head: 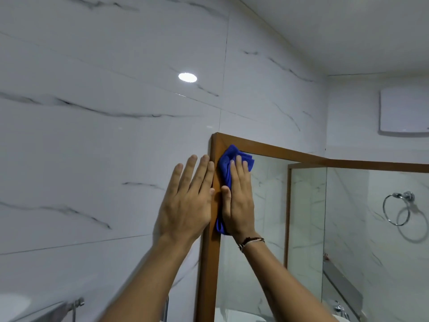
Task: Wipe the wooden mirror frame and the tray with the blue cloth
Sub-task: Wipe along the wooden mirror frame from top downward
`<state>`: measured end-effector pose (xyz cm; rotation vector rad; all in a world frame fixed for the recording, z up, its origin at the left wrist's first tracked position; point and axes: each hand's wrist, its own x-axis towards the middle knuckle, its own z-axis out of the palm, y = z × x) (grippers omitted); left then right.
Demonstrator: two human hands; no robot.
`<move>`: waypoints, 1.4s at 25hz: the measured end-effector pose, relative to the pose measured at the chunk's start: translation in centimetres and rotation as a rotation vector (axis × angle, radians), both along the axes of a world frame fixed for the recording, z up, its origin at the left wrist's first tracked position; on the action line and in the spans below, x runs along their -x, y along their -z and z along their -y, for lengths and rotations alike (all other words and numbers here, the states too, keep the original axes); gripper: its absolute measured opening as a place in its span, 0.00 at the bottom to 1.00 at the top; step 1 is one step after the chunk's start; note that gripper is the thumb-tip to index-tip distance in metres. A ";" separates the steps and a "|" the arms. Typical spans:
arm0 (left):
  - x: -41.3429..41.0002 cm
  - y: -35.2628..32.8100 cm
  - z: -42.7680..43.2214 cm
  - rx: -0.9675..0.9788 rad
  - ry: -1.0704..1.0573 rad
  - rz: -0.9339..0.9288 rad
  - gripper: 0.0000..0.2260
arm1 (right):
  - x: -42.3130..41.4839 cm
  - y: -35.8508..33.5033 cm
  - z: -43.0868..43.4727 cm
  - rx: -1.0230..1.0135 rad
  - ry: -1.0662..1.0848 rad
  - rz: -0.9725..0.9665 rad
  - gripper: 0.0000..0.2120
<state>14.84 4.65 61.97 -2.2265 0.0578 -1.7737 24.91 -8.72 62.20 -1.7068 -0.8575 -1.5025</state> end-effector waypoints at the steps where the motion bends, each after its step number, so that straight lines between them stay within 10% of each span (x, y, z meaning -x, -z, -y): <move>1: -0.2 0.1 -0.1 0.002 0.011 0.003 0.29 | -0.2 2.0 -0.1 -0.006 -0.008 -0.001 0.32; 7: 0.0 0.0 0.1 0.033 0.014 -0.013 0.29 | 1.3 20.5 0.8 0.107 0.033 -0.050 0.32; 14: -0.4 0.0 0.2 0.047 0.032 0.015 0.29 | 0.2 -0.8 0.1 -0.028 0.029 0.010 0.29; 20: -0.3 0.1 0.1 0.037 0.003 -0.025 0.29 | 1.2 20.3 0.9 0.131 0.081 -0.055 0.31; 27: -0.4 0.2 -0.1 0.004 -0.009 -0.003 0.29 | 0.7 -2.2 0.0 -0.022 0.057 -0.002 0.40; 33: -0.4 0.2 0.0 0.027 0.005 -0.014 0.29 | 1.9 18.3 0.5 0.094 0.037 -0.173 0.32; 35: -0.6 0.4 -0.1 0.011 -0.015 -0.008 0.29 | 1.5 15.6 0.6 0.077 0.026 -0.132 0.31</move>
